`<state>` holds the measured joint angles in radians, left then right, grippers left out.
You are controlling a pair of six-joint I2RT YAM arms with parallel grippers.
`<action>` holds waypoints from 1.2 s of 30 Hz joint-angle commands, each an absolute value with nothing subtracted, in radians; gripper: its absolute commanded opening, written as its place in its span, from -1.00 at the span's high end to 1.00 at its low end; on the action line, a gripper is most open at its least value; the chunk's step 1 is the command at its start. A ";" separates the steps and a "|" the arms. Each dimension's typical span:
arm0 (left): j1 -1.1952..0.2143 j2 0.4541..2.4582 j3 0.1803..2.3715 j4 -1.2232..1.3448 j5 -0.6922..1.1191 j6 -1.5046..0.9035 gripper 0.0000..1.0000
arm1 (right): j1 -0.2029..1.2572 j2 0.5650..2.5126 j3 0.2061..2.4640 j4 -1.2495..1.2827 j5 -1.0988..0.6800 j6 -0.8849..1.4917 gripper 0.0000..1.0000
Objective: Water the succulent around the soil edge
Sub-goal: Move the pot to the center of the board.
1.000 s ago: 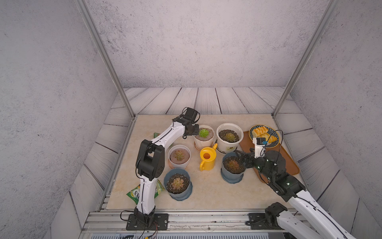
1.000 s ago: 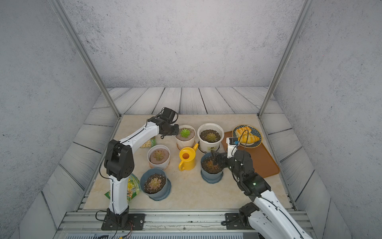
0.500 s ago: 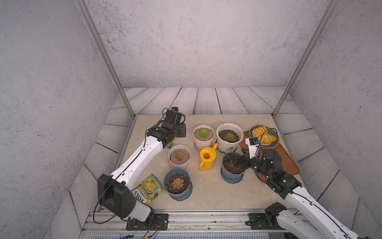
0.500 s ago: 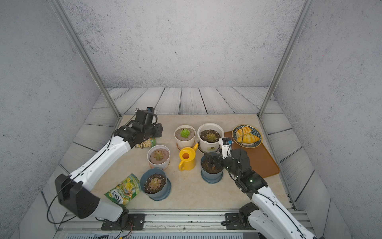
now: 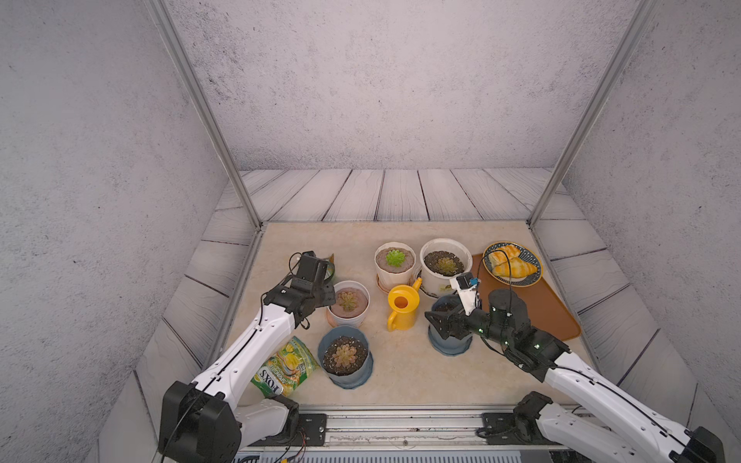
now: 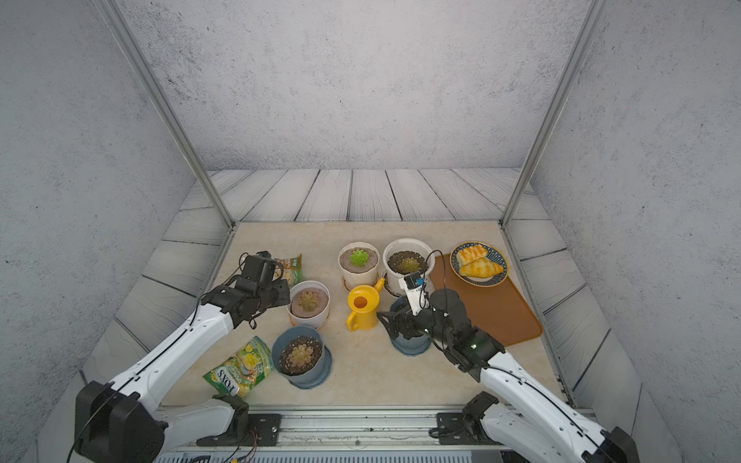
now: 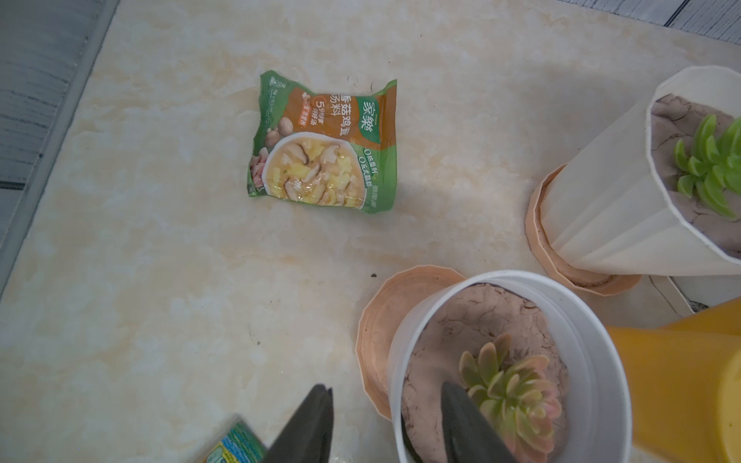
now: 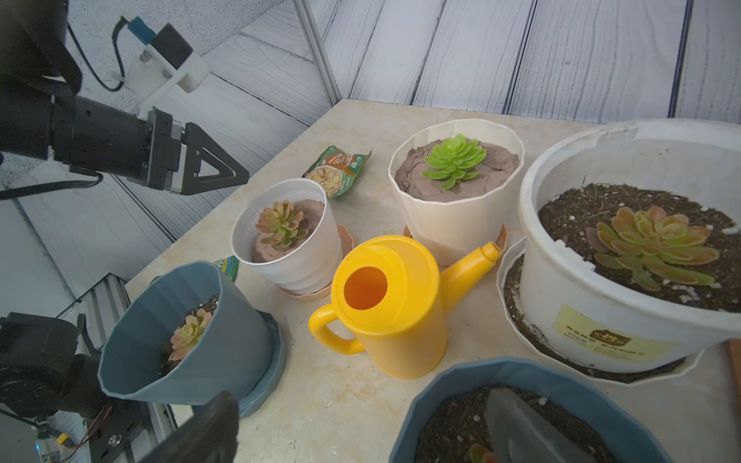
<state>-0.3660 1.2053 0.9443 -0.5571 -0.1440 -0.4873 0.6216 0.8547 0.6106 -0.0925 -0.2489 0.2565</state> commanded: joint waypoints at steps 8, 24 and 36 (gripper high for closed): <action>-0.357 1.313 0.933 -0.525 -0.143 -0.497 0.25 | 0.627 0.840 0.621 -0.079 -0.147 0.242 -1.00; -0.359 1.397 0.932 -0.486 -0.067 -0.467 0.96 | 0.627 0.778 0.596 -0.077 -0.061 0.246 -1.00; -0.369 1.501 1.011 -0.492 -0.156 -0.457 0.97 | 0.627 0.758 0.586 -0.072 -0.028 0.252 -1.00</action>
<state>-0.3630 1.4467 0.9974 -0.4488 -0.1211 -0.4706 0.6235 0.7795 0.5976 -0.0921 -0.0563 0.2527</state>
